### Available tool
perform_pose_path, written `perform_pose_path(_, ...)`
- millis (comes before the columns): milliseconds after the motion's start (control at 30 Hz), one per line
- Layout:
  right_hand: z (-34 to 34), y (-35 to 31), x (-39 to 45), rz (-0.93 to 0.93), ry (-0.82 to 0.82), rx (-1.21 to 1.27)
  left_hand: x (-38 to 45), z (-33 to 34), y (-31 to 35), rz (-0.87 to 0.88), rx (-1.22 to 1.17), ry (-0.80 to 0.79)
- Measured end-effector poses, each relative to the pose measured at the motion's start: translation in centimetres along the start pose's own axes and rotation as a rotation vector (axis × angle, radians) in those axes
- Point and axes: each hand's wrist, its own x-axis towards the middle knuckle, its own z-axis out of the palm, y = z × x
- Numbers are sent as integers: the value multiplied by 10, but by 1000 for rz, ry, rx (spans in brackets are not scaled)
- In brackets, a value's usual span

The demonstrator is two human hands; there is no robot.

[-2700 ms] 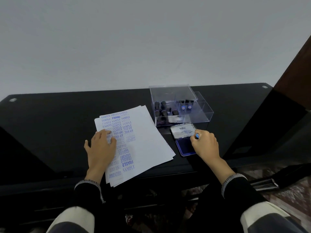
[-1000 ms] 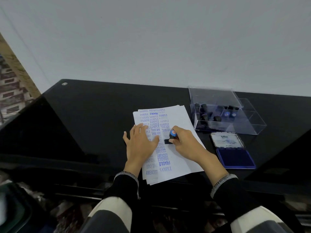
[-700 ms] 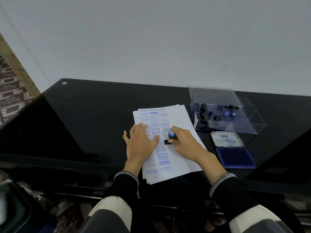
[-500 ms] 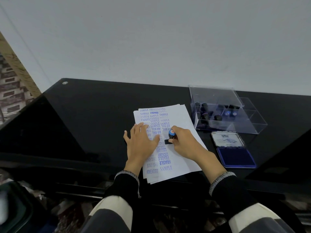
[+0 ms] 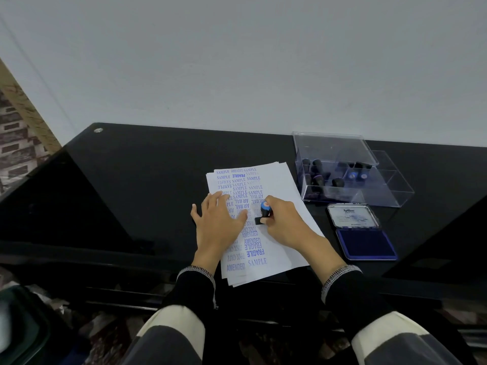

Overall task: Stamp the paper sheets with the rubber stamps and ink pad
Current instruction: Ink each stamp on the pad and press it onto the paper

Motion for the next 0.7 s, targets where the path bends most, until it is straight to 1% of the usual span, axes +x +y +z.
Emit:
perform_pose_path(167, -5, -1, 9, 28, -78, -35, 0, 0, 0, -7, -3, 1)
perform_pose_path(267, -2, 1, 6, 20, -53, -24, 0, -1, 1, -7, -7, -3)
perform_pose_path(400, 4, 4, 1, -30, 33, -6, -1, -2, 1, -4, -2, -5)
perform_pose_path(467, 2, 5, 2, -22, 0, -7, -1, -2, 1, -7, -4, -5)
perform_pose_path(533, -2, 8, 6, 18, -24, 56, -1, -2, 2, -11, -8, -8)
perform_pose_path(567, -4, 11, 7, 39, 17, 127, -1, -3, 2, -10, -11, -9)
perform_pose_path(600, -6, 14, 7, 68, 105, 217, -1, -3, 2, -9, -14, -12)
perform_pose_path(700, -12, 25, 2, 189, 450, 457, -1, -3, 2, -9, -19, -13)
